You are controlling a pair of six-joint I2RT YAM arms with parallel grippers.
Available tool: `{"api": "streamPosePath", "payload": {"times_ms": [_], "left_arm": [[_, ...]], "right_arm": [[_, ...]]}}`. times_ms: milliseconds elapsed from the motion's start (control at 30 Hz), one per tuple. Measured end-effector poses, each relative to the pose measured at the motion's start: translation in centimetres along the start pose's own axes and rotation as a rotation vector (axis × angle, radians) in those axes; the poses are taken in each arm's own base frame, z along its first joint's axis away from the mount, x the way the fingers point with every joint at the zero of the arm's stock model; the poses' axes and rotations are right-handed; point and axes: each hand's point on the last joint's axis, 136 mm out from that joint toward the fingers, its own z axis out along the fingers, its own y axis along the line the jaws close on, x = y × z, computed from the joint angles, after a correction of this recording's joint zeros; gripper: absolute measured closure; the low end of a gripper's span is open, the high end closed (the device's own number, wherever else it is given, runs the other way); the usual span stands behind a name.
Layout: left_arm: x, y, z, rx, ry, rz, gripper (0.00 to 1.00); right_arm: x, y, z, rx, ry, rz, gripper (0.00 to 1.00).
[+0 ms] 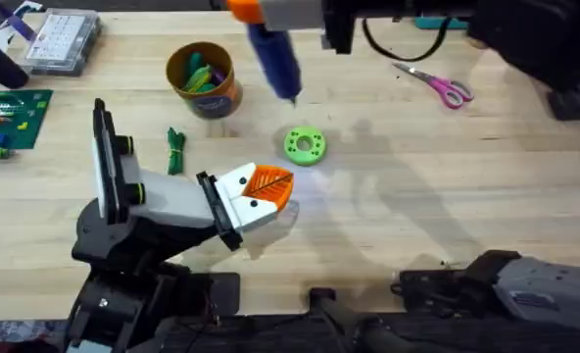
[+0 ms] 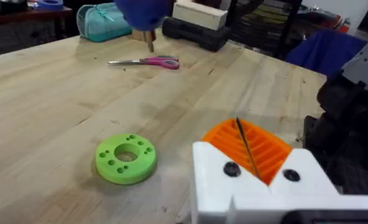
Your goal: Pick up the gripper from the table and insert it into the empty holder that is missing its gripper. Then pick up a screw, insert it into the mounting hole, and use the screwdriver to tighten it. Finally, clean up the table by picking up the vegetable and placing it into the bucket.
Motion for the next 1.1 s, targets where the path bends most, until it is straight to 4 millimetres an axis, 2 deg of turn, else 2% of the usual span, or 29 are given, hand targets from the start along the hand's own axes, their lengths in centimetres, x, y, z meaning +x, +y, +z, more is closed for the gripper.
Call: {"api": "streamPosePath", "payload": {"times_ms": [233, 433, 633, 800, 967, 1100], "left_arm": [[0.0, 0.0, 0.0, 0.0, 0.0, 0.0, 0.983], [0.0, 0.0, 0.0, 0.0, 0.0, 0.001, 0.983], [0.0, 0.0, 0.0, 0.0, 0.0, 0.0, 0.983], [0.0, 0.0, 0.0, 0.0, 0.0, 0.0, 0.983], [0.0, 0.0, 0.0, -0.001, 0.0, 0.0, 0.983], [0.0, 0.0, 0.0, -0.003, -0.001, 0.0, 0.983]], "right_arm": [[3.8, -3.7, -1.0, 0.171, 0.163, -0.119, 0.975], [8.5, -7.0, -1.0, 0.275, 0.358, -0.279, 0.975], [16.4, -11.8, -1.4, 0.32, 0.608, -0.402, 0.975], [22.9, -14.6, -2.5, 0.29, 0.767, -0.455, 0.975], [28.0, -16.9, -3.2, 0.262, 0.854, -0.496, 0.975], [31.2, -18.4, -2.9, 0.245, 0.883, -0.56, 0.975]]}}
